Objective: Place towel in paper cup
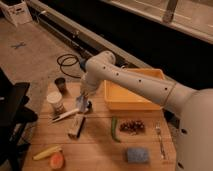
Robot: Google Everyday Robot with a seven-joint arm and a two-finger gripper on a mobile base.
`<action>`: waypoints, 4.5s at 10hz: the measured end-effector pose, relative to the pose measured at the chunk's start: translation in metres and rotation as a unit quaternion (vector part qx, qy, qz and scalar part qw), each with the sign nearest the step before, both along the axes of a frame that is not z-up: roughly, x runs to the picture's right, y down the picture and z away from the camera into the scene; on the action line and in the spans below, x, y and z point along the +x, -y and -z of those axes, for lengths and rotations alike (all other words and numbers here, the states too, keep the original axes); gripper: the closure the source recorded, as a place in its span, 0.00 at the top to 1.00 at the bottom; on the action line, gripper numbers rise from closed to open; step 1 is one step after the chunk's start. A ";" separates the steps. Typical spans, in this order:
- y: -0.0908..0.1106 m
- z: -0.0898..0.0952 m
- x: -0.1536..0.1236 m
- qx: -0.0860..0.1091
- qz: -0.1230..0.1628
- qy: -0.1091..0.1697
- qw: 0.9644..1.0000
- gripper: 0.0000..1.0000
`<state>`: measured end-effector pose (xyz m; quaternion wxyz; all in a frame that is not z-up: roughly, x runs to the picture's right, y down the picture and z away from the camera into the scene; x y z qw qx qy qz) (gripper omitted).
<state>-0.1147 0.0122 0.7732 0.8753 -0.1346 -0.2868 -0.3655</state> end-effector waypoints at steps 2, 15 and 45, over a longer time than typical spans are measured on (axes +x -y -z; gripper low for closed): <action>0.015 -0.012 -0.033 0.017 0.000 0.030 0.999 0.14; 0.031 -0.050 -0.200 -0.011 0.075 0.198 0.977 0.14; 0.055 0.003 -0.060 0.029 -0.003 0.146 0.989 0.80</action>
